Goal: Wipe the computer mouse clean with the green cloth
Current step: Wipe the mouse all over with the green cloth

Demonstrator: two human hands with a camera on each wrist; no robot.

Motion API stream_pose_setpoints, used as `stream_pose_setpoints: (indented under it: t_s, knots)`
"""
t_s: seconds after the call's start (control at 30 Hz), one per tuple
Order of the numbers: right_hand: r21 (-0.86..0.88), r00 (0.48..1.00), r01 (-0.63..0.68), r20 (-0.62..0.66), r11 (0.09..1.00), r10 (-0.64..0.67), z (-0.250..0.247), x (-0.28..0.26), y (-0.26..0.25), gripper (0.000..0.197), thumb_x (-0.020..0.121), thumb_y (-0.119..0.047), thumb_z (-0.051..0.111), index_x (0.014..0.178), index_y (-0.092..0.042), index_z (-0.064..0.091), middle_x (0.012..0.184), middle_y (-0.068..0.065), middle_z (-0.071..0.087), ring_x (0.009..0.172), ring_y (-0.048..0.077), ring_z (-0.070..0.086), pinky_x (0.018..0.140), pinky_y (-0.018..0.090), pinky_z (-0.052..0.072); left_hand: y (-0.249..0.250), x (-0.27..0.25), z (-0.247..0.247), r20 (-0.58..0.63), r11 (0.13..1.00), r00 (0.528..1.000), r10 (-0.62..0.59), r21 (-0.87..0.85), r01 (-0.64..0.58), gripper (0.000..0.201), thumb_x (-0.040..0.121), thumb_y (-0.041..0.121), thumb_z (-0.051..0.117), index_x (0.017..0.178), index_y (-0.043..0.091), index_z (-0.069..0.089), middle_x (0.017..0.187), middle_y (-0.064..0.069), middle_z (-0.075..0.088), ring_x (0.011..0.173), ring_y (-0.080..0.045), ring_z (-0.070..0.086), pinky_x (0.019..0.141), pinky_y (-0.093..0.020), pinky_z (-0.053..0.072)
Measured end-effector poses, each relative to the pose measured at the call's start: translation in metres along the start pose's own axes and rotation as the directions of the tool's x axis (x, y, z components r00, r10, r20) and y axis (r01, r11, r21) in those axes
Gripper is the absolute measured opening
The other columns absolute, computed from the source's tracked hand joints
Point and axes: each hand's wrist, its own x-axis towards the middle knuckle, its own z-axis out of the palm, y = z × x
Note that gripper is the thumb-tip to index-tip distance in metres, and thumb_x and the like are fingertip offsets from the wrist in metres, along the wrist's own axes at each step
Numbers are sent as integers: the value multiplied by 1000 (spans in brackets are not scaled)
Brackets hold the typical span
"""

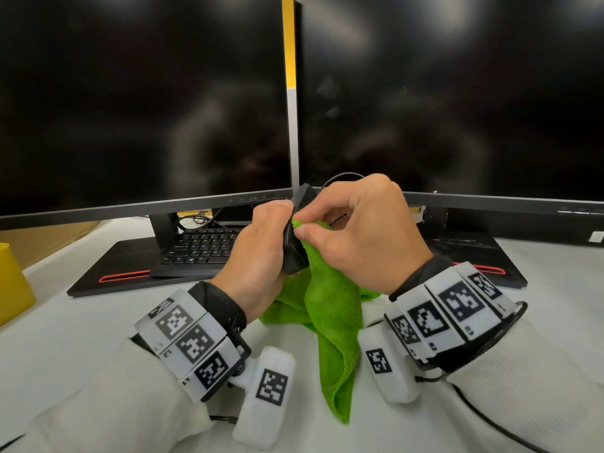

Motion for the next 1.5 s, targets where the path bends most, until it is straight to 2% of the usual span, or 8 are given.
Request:
stream_pose_setpoints:
  t_s: [0.1,0.23,0.4,0.5,0.7,1.0,1.23,1.5]
  knots:
    - [-9,998,-2,61,1000,2,3,0,1,5,78,-16,87,80,-19,83,75,-5,75,71,10,70,70,31,59,1,2,-2,9,1000,1000,7,-12,-7,71,74,52,66,132,11,63,135,-29,62,122,-38,65,110,-57,48]
    - [-43,972,-30,231,999,39,2,0,0,9,80,-15,86,83,-23,84,76,-7,75,73,7,69,70,20,55,5,4,-8,10,1000,1000,-1,2,1,62,78,44,63,131,14,61,120,-30,64,98,-33,67,84,-54,56]
    - [49,996,-82,42,995,80,-1,1,4,7,77,-16,87,80,-21,84,68,-11,75,65,3,72,68,25,61,-1,7,-7,46,998,998,-53,-29,54,43,103,37,51,138,11,58,126,-28,67,94,-24,70,73,-40,60]
    - [86,996,-86,-30,993,89,-1,1,4,7,77,-17,88,80,-21,83,71,-7,77,67,8,74,70,34,65,-5,7,-6,41,998,998,-49,-30,50,57,88,44,60,136,12,60,135,-29,63,118,-37,69,94,-51,58]
    - [35,1000,-25,9,999,24,2,2,3,6,80,-16,86,85,-19,85,76,-9,78,70,3,72,72,24,61,-10,11,-8,46,1000,999,5,26,-7,69,77,57,63,134,19,63,132,-23,67,126,-39,64,111,-64,47]
    - [-83,982,121,155,989,-108,4,0,-6,9,86,-11,74,80,-15,79,73,-9,67,75,10,58,75,21,46,-6,11,-10,4,999,999,38,4,-38,54,90,45,52,137,20,58,131,-27,65,113,-39,69,88,-56,55]
    - [-81,998,43,-44,996,-47,1,2,0,11,83,-15,81,86,-24,86,76,-10,76,73,4,67,73,11,49,-13,11,-5,26,999,999,33,-4,-33,60,85,51,61,135,18,61,132,-25,67,127,-40,63,111,-58,49]
    - [-54,1000,10,6,999,-10,1,2,-2,11,84,-15,81,87,-25,86,73,-13,72,71,0,64,70,7,44,-15,13,-6,39,1000,999,29,7,-30,67,79,55,62,134,18,62,132,-26,66,129,-41,61,113,-63,45]
